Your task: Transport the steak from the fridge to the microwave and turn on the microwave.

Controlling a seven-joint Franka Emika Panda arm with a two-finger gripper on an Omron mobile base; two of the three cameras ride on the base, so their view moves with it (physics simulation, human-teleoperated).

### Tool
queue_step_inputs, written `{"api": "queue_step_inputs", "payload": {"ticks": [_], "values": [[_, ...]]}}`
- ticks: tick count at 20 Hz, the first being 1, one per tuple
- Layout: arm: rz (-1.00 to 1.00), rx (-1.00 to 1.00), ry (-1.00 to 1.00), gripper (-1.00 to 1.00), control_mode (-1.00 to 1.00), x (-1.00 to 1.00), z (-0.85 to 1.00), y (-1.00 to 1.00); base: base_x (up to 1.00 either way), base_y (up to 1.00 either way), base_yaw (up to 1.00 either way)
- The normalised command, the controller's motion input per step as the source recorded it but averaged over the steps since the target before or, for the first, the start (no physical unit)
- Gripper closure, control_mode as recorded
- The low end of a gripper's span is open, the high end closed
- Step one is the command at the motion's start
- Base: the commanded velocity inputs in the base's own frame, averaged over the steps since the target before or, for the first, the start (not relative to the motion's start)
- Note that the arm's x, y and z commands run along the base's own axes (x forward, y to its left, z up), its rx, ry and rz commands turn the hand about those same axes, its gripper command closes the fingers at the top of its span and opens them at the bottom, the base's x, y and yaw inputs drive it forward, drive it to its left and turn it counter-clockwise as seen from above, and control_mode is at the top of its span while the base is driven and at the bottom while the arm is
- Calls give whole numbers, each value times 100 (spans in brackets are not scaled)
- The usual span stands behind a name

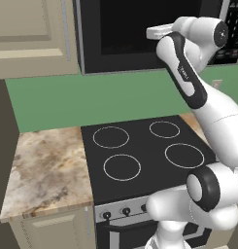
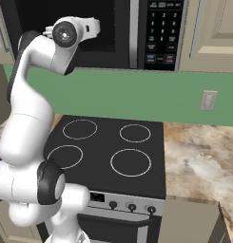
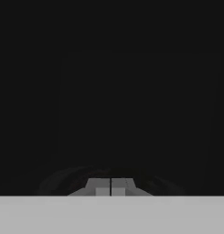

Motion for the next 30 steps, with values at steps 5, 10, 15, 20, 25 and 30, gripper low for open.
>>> {"api": "queue_step_inputs", "payload": {"ticks": [5, 10, 15, 20, 25, 30], "values": [[-18, 18, 2, 100, -100, -29, 19, -25, 0, 0, 0], [-18, 18, 3, 100, -100, -33, 23, -26, 0, 0, 0], [-15, 19, 7, 100, -100, -29, 20, -27, 0, 0, 0], [-10, 22, 2, 100, -100, -24, 9, -32, 0, 0, 0], [-5, 21, 2, 100, -100, -22, 0, -33, 0, 0, 0], [-3, 24, 1, 100, -100, -22, 0, -33, 0, 0, 0]]}}
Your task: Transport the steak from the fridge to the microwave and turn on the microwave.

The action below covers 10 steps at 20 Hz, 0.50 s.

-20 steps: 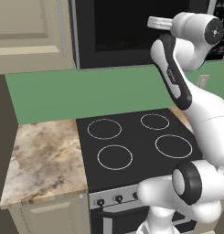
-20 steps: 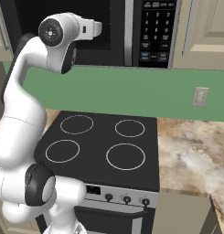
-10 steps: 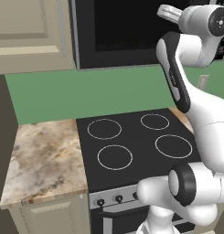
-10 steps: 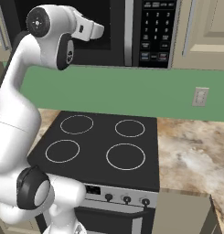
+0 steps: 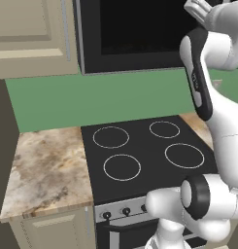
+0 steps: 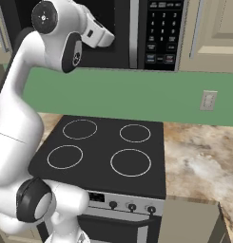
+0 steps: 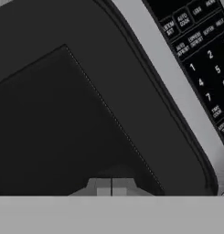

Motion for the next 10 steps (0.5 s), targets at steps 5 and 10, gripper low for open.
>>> {"api": "queue_step_inputs", "payload": {"ticks": [5, 10], "values": [[-4, 24, 0, 100, -100, -28, 0, -39, 0, 0, 0], [-5, 20, 0, 100, -100, -22, -1, -46, 0, 0, 0]]}}
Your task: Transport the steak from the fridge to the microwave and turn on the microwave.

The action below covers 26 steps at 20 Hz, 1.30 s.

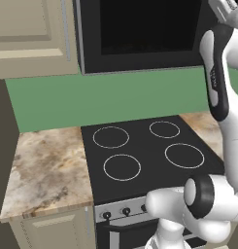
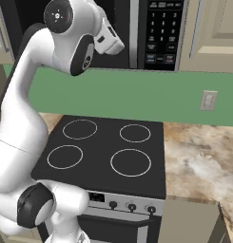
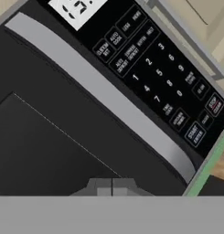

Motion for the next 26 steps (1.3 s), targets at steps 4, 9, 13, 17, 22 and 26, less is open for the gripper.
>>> {"api": "queue_step_inputs", "payload": {"ticks": [4, 9, 13, 17, 22, 26], "values": [[-5, 20, 0, 100, -100, -13, -12, -57, 0, 0, 0], [-3, 18, 0, 100, -100, -4, -21, -57, 0, 0, 0], [0, 15, 0, 100, -100, 0, -22, -34, 0, 0, 0], [0, 14, 0, 100, -100, -5, -22, -26, 0, 0, 0], [0, 12, -1, 100, -100, -4, -21, -20, 0, 0, 0], [0, 12, 0, 100, -100, 0, -25, -21, 0, 0, 0]]}}
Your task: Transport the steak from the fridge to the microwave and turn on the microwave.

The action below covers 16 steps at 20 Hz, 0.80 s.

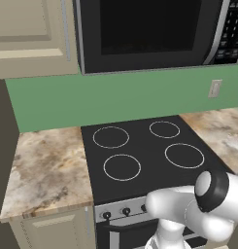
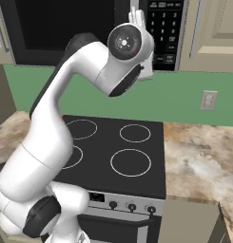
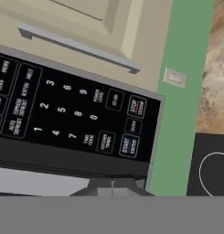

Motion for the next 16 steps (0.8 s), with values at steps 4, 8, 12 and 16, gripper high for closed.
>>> {"api": "queue_step_inputs", "payload": {"ticks": [4, 8, 12, 16], "values": [[0, 10, -1, 100, -100, 0, -27, -18, 0, 0, 0], [0, 10, -3, 100, -100, -1, -24, -15, 0, 0, 0], [0, 7, -2, 100, -100, -3, -25, -9, 0, 0, 0], [0, 3, -3, 100, -100, -4, -21, -1, 0, 0, 0]]}}
